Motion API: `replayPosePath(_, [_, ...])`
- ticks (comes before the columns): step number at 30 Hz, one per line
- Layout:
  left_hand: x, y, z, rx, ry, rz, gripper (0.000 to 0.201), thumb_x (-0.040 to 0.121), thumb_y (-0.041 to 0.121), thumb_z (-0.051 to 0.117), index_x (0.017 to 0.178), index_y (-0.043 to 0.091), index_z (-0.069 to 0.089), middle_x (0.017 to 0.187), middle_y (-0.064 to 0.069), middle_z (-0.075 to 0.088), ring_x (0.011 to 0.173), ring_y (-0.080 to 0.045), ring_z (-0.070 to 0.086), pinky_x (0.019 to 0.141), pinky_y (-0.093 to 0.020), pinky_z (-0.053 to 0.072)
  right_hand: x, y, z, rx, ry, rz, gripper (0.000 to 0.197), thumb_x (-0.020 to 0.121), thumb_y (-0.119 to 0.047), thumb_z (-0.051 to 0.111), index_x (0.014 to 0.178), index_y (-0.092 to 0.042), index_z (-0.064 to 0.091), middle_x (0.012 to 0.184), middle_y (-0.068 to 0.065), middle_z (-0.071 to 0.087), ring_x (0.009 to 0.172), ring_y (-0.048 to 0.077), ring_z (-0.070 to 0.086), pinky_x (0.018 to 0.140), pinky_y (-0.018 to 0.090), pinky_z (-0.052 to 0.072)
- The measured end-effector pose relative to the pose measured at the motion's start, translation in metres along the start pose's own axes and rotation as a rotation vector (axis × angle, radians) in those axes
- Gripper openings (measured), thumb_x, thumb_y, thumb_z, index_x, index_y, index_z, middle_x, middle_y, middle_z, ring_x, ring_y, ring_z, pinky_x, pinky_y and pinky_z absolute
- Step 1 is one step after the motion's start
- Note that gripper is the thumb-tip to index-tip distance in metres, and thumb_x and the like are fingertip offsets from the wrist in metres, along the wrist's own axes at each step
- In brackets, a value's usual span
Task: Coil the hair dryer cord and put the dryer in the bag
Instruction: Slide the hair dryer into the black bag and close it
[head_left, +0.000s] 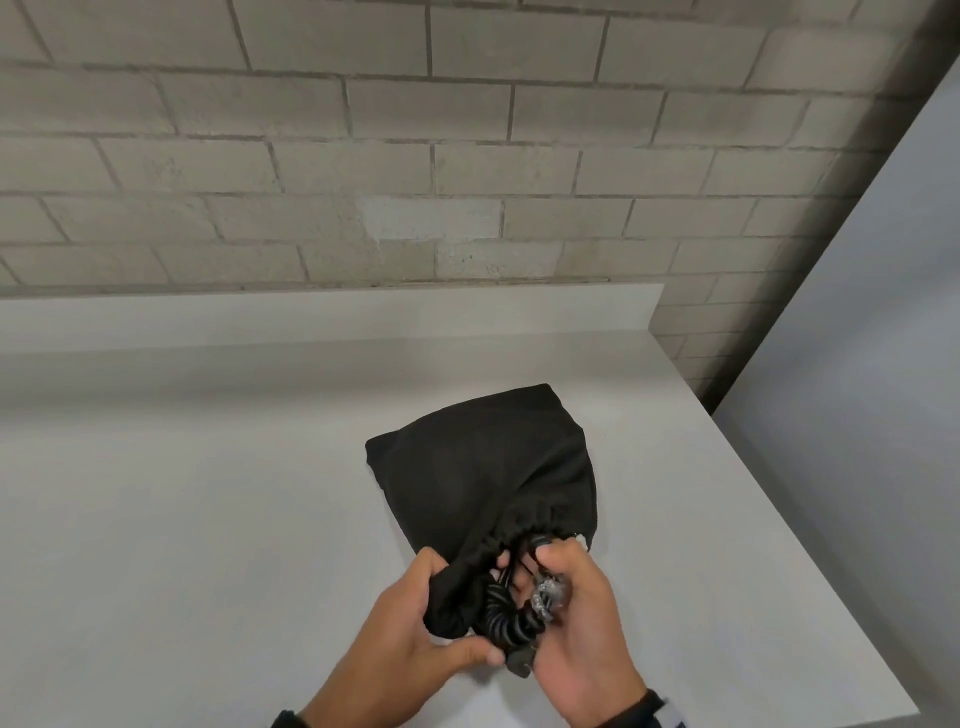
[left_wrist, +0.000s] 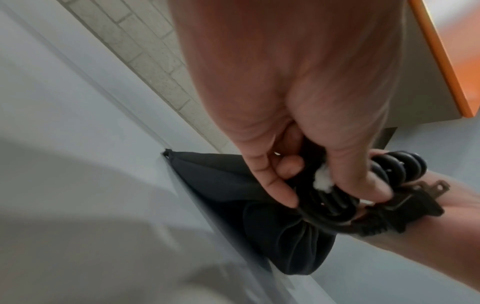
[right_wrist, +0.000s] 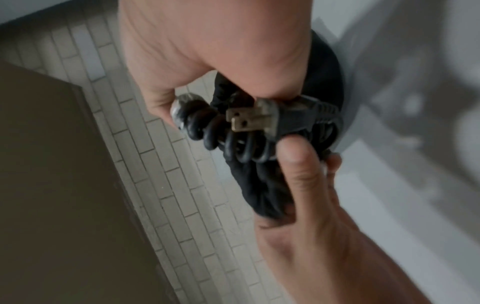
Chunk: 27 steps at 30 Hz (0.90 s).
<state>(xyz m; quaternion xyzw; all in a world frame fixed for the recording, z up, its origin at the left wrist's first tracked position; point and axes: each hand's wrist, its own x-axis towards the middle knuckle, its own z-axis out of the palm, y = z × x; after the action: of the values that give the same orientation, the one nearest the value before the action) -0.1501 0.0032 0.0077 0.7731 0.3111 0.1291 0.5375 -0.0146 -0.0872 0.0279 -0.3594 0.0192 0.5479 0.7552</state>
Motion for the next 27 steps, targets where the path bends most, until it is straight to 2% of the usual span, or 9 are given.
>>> replayPosePath(3, [-0.006,-0.008,-0.003,-0.073,0.001,0.018,0.038,0.088,0.026,0.071,0.079,0.019,0.034,0.061,0.006,0.043,0.066,-0.018,0.061,0.072,-0.038,0.053,-0.001,-0.018,0.009,0.181,-0.045,-0.063,0.015,0.063,-0.019,0.064,0.069,-0.005,0.065,0.067,0.012,0.061,0.061,0.025,0.062,0.077,0.039,0.048])
replayPosePath(7, [-0.014,-0.005,-0.003,-0.238,0.105,0.104,0.036,0.077,0.046,0.071,0.087,0.022,0.045,0.075,0.002,0.052,0.073,-0.016,0.055,0.074,-0.031,0.051,0.0,-0.039,0.012,0.175,-0.037,-0.11,0.029,0.079,-0.02,0.049,0.059,-0.008,0.067,0.059,0.008,0.06,0.054,0.021,0.061,0.072,0.036,0.048])
replayPosePath(9, [-0.008,0.005,0.0,-0.266,0.184,0.125,0.05,0.069,0.051,0.073,0.099,0.022,0.045,0.085,0.006,0.057,0.078,-0.013,0.058,0.074,-0.028,0.052,0.004,-0.029,0.01,0.129,-0.043,-0.064,0.019,0.071,-0.021,0.06,0.075,-0.003,0.066,0.07,0.012,0.06,0.066,0.025,0.061,0.08,0.038,0.048])
replayPosePath(11, [-0.001,0.018,0.004,-0.215,0.254,0.162,0.052,0.066,0.049,0.076,0.101,0.035,0.04,0.094,0.014,0.057,0.086,-0.011,0.06,0.069,-0.025,0.054,0.009,-0.016,0.008,0.083,0.01,-0.017,0.041,0.063,-0.023,0.069,0.099,-0.003,0.062,0.087,0.016,0.056,0.084,0.03,0.057,0.093,0.046,0.043])
replayPosePath(14, [0.007,0.021,0.007,-0.077,0.33,0.23,0.048,0.081,0.024,0.077,0.1,0.043,0.037,0.104,0.004,0.054,0.088,-0.019,0.062,0.059,-0.023,0.053,0.011,-0.008,0.009,0.095,0.022,0.027,0.047,0.057,-0.021,0.071,0.1,-0.004,0.06,0.079,0.013,0.056,0.079,0.029,0.056,0.1,0.051,0.042])
replayPosePath(17, [0.008,0.014,0.003,0.071,0.379,0.269,0.056,0.087,-0.002,0.063,0.097,0.047,0.039,0.112,0.004,0.047,0.084,-0.018,0.06,0.057,-0.024,0.052,0.012,-0.011,0.007,0.131,0.026,0.016,0.056,0.044,-0.021,0.08,0.093,-0.005,0.059,0.076,0.011,0.055,0.069,0.021,0.057,0.075,0.037,0.05])
replayPosePath(23, [0.012,0.006,-0.001,0.385,0.425,0.337,0.065,0.076,-0.023,0.055,0.091,0.04,0.062,0.124,0.009,0.049,0.1,-0.01,0.062,0.089,-0.008,0.042,0.011,-0.024,0.004,0.173,0.015,0.024,0.038,0.049,-0.023,0.074,0.081,-0.006,0.062,0.073,0.01,0.056,0.066,0.021,0.056,0.07,0.034,0.048])
replayPosePath(25, [0.013,0.006,-0.003,0.392,0.404,0.315,0.057,0.079,-0.014,0.056,0.095,0.039,0.07,0.117,0.014,0.06,0.096,-0.007,0.065,0.088,-0.017,0.05,0.011,-0.025,0.005,0.175,0.012,0.036,0.041,0.049,-0.024,0.076,0.083,-0.004,0.065,0.075,0.011,0.057,0.066,0.022,0.056,0.071,0.034,0.048])
replayPosePath(27, [0.012,0.011,-0.002,0.38,0.397,0.258,0.035,0.083,0.018,0.053,0.1,0.043,0.071,0.11,0.028,0.062,0.085,0.0,0.062,0.073,-0.014,0.05,0.011,-0.025,0.005,0.189,0.01,0.046,0.045,0.048,-0.023,0.077,0.086,-0.003,0.065,0.076,0.011,0.057,0.066,0.021,0.056,0.072,0.034,0.047])
